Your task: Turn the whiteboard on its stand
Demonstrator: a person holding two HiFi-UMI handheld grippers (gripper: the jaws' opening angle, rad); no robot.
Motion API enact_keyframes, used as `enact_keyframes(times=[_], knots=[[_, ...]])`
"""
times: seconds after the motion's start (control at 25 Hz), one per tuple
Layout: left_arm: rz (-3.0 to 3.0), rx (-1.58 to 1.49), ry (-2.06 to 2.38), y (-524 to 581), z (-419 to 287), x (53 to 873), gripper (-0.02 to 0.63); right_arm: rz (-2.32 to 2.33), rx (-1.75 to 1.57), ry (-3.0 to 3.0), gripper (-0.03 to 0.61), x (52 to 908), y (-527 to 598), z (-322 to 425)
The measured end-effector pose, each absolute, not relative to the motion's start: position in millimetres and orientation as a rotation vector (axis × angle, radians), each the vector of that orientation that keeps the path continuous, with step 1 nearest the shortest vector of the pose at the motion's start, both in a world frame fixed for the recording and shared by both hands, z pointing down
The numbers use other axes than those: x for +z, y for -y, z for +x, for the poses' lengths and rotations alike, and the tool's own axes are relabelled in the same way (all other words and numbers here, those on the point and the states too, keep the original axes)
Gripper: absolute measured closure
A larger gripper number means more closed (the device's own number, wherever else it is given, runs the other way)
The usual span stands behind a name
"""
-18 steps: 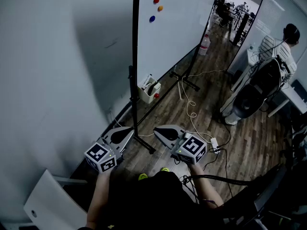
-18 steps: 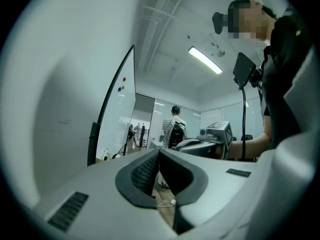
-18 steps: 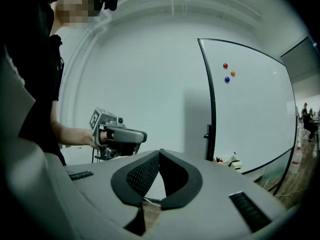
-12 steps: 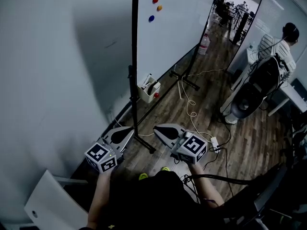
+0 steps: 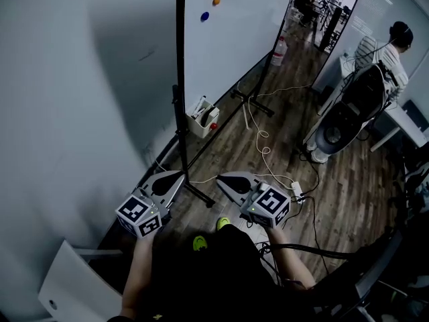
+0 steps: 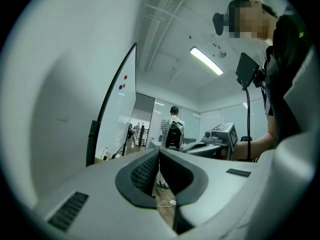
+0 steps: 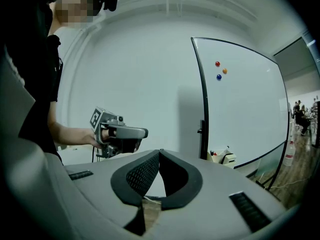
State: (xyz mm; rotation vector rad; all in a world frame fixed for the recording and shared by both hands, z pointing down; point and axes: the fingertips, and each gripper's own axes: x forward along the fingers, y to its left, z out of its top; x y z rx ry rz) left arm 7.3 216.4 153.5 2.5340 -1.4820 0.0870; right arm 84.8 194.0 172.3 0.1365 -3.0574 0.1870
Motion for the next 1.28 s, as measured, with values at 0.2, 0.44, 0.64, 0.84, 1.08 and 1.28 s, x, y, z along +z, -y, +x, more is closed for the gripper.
enact_keyframes(times=[0.2, 0.44, 0.64, 0.84, 1.08, 1.28], knots=[[2.528, 0.096, 1.507, -191.2, -3.7, 156.9, 0.609, 0.162, 0.223, 3.034, 0.578, 187.2, -179.7, 84.9], [2.546, 0.099, 1.522, -135.6, -27.4, 157.9, 0.609, 0.166, 0.256, 3.034, 0.578, 202.9, -131.1, 58.7], [2.524, 0.12, 1.543, -99.8, -46.6, 171.4, 0.603, 0.136, 0.289, 3.017, 0.578, 223.2, -102.5, 38.0], [2.498, 0.132, 1.574, -73.1, -56.1, 171.9, 0.577, 0.098, 0.323, 3.011, 0.578, 229.5, -78.6, 29.3], [2.487, 0.145, 1.612, -31.4, -78.9, 178.5, 0.577, 0.069, 0.345, 3.024, 0.578, 239.7, -38.7, 11.8], [2.487, 0.162, 1.65, 9.8, -94.2, 178.1, 0.56, 0.05, 0.364, 3.035, 0.578, 246.9, -2.4, 3.0]])
